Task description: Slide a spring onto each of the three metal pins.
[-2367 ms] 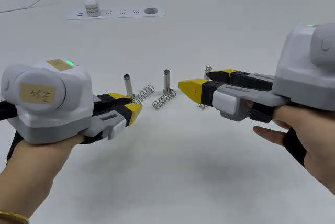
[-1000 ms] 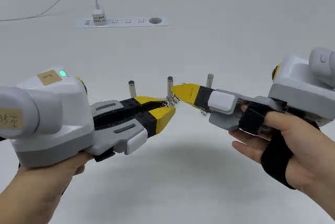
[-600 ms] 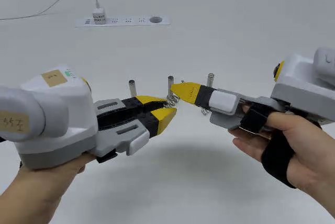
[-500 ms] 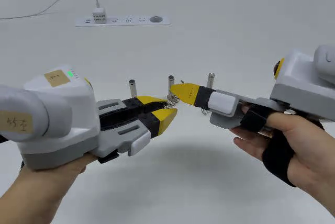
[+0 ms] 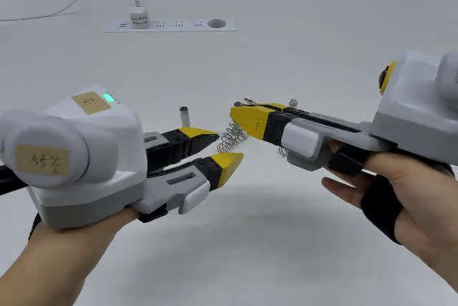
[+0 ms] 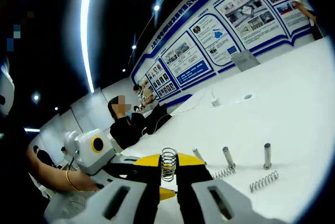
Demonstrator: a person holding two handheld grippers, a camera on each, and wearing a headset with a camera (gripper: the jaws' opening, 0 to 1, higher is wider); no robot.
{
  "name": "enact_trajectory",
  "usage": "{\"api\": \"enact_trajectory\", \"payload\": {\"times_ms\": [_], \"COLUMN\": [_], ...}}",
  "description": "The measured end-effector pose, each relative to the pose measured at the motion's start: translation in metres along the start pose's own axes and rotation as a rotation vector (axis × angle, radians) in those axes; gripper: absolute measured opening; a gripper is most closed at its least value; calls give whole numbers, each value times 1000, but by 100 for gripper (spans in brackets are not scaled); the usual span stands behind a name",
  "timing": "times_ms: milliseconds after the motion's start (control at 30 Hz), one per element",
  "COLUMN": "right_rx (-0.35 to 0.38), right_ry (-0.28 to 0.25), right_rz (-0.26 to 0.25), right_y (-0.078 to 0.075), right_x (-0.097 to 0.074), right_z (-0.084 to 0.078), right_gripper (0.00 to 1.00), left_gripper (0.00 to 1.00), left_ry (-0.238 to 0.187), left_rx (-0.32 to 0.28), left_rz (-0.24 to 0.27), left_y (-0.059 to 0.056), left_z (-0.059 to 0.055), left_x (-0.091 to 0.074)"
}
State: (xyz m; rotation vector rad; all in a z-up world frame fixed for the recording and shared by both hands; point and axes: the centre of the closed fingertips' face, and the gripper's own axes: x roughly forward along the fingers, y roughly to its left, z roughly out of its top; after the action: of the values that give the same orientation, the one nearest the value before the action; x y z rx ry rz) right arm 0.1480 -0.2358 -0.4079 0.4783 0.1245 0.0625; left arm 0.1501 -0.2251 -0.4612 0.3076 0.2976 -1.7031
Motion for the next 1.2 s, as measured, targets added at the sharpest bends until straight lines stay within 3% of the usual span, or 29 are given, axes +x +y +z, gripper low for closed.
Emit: {"api": "enact_trajectory", "payload": {"times_ms": [67,333,733,1200], "right_rx": [-33,-145,-163,-265], "right_ry": [6,28,6,61], "right_rz": [-7,-37,-56,-65], "right_y": [0,-6,-19,-30], "right_x": [3,24,60,90], "right_z": [2,7,22,17], "right_gripper": [11,11,11,11], "left_gripper": [30,42,52,62], "left_ry": [22,36,39,38], "left_rx": [-2,-11,-76,-100], "left_rz": [22,82,139,168], "left_y": [4,19,36,43], "left_z": [-3,-5,-8,-9], "left_x": [0,-4,-11,-13]}}
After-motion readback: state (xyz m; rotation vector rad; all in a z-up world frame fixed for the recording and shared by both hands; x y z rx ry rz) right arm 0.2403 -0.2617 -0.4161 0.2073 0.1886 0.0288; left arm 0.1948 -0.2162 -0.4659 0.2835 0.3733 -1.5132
